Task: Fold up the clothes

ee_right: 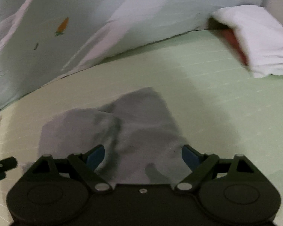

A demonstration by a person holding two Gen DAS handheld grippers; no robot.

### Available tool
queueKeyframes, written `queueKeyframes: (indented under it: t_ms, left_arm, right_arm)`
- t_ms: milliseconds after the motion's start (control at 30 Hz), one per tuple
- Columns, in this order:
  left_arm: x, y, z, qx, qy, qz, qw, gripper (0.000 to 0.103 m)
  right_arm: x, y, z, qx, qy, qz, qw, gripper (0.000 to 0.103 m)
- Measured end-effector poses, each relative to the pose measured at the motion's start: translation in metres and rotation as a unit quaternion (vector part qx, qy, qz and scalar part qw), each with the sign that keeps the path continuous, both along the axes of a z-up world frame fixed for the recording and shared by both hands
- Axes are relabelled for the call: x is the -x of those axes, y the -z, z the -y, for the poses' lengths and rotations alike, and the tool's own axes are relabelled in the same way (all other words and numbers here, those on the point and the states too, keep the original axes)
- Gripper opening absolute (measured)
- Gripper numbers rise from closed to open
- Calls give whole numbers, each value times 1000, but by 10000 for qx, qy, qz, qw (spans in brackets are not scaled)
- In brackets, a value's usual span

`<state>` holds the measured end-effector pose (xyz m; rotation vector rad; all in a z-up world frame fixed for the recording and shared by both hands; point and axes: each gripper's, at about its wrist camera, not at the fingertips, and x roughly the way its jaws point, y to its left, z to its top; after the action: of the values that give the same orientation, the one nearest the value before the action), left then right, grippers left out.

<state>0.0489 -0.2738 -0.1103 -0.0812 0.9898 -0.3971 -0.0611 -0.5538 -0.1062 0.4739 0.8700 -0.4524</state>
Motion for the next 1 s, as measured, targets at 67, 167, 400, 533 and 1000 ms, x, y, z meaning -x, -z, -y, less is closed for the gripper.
queueKeyframes:
  t_ms: [67,167,400,533,1000]
  left_arm:
    - [-12,6,-6,38,-2,-86,10000,87]
    - [-23,15,-13,44,-64,-223,9997,87]
    - [-25,37,-19,72,-15,-429,9991,87]
    - [-25,34,-14,105,-49,-395,9992,87]
    - [11,14,28,-51,524,27,9986,87]
  right_arm:
    - [-16,6,-6,-230,-92,-21,9997,83]
    - [-33,20,-14,-573,-202,-130,9981,70]
    - [-51,32,-37,-640,-685,-285,9952,38]
    - [-48,18,-42,-359,-1102,-129,9932,8]
    - [-13,-46,25,362,-1065,832,9902,7]
